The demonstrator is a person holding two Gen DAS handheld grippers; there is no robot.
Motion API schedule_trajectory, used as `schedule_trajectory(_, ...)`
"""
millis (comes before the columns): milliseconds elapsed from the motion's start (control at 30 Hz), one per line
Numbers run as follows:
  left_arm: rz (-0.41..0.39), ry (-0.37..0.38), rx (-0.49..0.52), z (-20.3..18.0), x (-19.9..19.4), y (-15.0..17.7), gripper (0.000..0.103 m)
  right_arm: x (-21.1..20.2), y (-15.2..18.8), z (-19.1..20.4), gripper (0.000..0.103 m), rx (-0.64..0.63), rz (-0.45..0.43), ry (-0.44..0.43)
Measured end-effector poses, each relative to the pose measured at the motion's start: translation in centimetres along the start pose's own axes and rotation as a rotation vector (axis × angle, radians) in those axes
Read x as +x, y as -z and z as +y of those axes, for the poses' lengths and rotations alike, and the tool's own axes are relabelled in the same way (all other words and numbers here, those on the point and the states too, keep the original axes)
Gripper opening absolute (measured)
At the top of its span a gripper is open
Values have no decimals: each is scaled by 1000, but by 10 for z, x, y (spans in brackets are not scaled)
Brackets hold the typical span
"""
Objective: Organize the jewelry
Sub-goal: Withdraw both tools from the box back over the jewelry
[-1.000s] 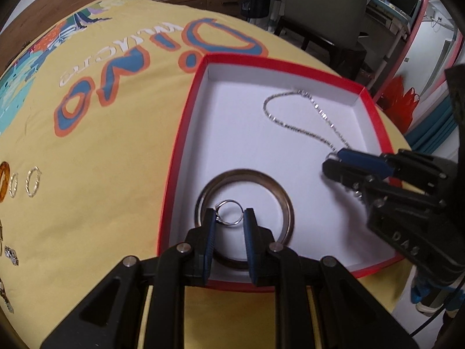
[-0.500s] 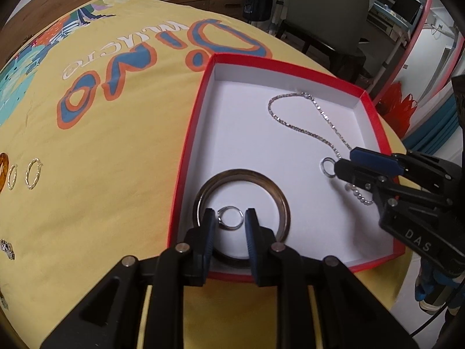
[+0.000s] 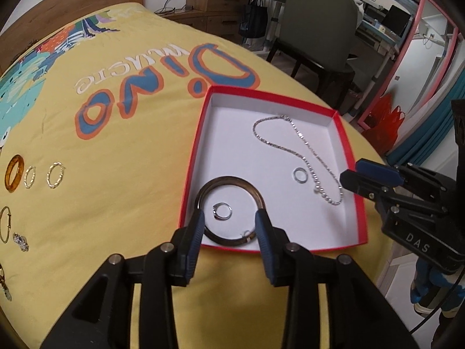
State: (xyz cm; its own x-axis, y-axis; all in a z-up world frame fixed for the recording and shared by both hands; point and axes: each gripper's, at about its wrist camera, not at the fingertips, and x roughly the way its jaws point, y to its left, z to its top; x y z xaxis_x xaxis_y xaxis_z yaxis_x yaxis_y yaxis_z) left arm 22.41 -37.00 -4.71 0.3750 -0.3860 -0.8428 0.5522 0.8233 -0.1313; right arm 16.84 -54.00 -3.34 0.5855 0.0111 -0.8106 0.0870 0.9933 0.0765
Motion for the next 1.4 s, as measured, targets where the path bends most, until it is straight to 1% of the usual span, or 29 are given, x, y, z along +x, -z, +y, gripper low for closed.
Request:
schedule_trajectory(167,-54,-2,0,3,-28,4,35,-21,3,4,33,7,-26,0)
schedule_trajectory(267,-81,-17,-10,11,-46,10,35,-37,6,6,33,17,-47,1)
schedule_trajectory(500,-78,-71,-37,34,-86,39,35,-68,16,23,33,35,-91,-26)
schedule_trajectory(633,-87,-73,-60,45,-105,57,35,-80,22,41,33,24,-100,-42)
schedule_trajectory(767,-109,-92,-75,53,-129,76,35,-95,27,60,33,11,-116,-60)
schedule_trajectory(867,-137,-129,-78,61,-152,92,35,-107,29,75,33,-2,-131,-77)
schedule_trajectory(933,-146,-144,-94,68,-164,101,35,-118,31,88,33,-13,-145,-91)
schedule_trajectory(1067,-167,-197,-131,88,-190,124,35,-134,33,111,33,-32,-163,-113)
schedule_trajectory(1133,-174,-216,-158,102,-202,136,36,-141,36,124,33,-39,-170,-127)
schedule_trajectory(1200,-185,-240,-184,116,-214,149,41,-149,38,137,34,-49,-177,-140)
schedule_trajectory(1233,-190,-259,-196,124,-221,156,42,-151,40,142,34,-54,-178,-146)
schedule_trajectory(1400,-198,-320,-245,158,-238,183,43,-156,44,173,38,-95,-177,-179)
